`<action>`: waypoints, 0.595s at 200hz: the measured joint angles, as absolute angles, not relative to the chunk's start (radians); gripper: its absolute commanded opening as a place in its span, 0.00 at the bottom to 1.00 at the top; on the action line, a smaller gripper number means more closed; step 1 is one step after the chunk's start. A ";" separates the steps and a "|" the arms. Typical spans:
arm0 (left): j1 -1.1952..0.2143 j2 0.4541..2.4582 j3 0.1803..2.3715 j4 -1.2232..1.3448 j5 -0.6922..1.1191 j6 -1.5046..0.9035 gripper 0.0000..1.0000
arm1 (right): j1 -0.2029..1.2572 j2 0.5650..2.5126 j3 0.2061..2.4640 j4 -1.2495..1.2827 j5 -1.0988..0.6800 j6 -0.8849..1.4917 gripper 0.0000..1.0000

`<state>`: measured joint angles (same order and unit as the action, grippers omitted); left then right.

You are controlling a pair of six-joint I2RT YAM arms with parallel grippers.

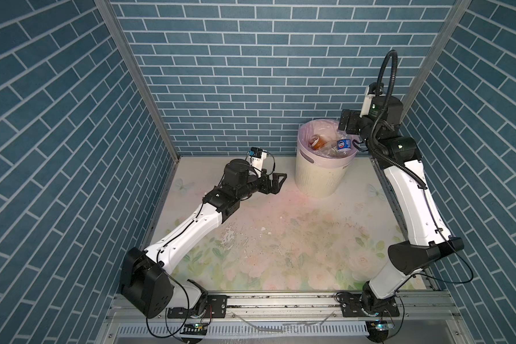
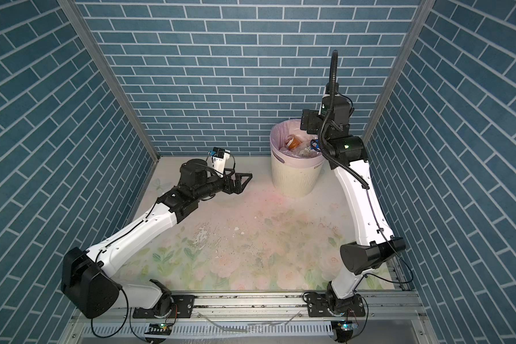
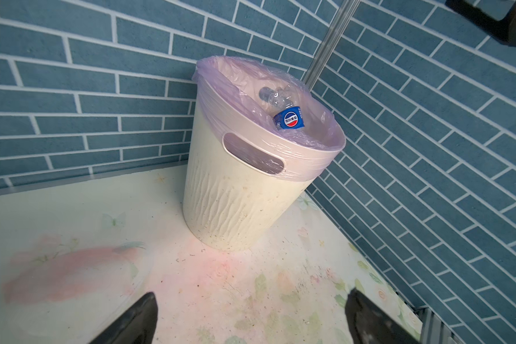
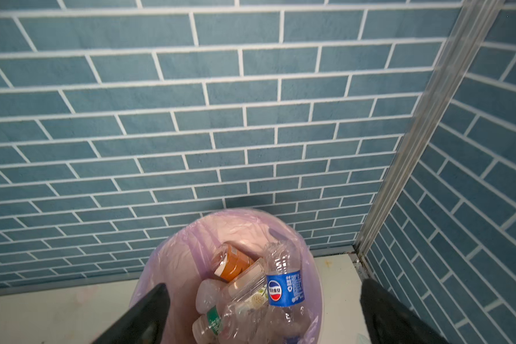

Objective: Throw the plastic bottles in the bin
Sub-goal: Throw the plastic bottle into the trash bin, then reset both arms

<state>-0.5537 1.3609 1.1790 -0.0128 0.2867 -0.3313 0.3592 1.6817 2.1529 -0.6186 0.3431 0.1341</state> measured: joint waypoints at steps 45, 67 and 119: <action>-0.452 1.268 1.173 -0.089 0.196 -0.285 0.99 | 0.364 1.570 1.894 -0.593 0.353 0.135 0.99; -0.379 1.199 1.145 -0.111 0.152 -0.266 0.99 | 0.357 1.483 1.782 -0.591 0.387 0.141 0.99; -0.272 1.110 1.015 -0.126 -0.128 -0.227 0.99 | 0.268 1.287 1.457 -0.551 0.469 0.218 0.99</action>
